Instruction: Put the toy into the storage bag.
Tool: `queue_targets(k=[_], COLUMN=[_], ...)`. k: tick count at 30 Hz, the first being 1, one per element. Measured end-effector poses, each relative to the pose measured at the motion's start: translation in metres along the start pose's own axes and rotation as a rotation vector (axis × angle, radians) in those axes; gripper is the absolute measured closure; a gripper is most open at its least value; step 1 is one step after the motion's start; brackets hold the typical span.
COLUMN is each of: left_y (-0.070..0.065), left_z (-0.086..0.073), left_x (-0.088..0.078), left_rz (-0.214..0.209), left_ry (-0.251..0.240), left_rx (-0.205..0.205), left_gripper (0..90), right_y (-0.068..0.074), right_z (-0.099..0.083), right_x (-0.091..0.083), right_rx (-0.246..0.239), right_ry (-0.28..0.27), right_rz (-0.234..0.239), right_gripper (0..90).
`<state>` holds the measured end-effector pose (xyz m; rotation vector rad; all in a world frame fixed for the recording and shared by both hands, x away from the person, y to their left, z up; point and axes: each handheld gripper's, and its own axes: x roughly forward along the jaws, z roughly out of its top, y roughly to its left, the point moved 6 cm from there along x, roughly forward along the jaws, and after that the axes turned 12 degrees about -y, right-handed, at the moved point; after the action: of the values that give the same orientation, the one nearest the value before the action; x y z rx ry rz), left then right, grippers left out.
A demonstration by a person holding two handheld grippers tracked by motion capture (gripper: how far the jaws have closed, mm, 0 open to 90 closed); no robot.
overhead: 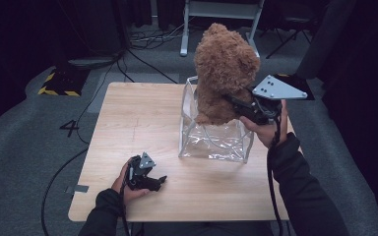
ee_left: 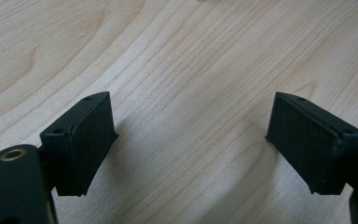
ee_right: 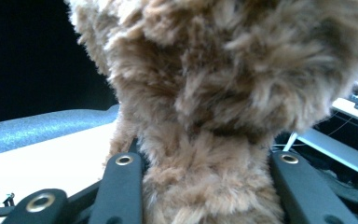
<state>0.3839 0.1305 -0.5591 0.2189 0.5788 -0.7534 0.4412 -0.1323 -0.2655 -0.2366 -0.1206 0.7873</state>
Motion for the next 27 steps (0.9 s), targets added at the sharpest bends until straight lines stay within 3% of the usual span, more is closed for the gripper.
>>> queue_targets(k=[13, 21, 27], left_y=[0.0, 0.0, 0.0], left_z=[0.0, 0.0, 0.0], left_x=[0.0, 0.0, 0.0], left_rz=[0.0, 0.0, 0.0], left_ry=[0.0, 0.0, 0.0], left_rx=[0.0, -0.001, 0.001], left_gripper=[15.0, 15.0, 15.0], right_y=[0.007, -0.004, -0.014], right_z=[-0.02, -0.037, -0.048], right_x=[0.016, 0.016, 0.01], right_rx=[0.024, 0.086, 0.1], right_ry=[0.06, 0.11, 0.128], right_rz=[0.018, 0.01, -0.017], right_gripper=[61.3, 61.2, 61.3])
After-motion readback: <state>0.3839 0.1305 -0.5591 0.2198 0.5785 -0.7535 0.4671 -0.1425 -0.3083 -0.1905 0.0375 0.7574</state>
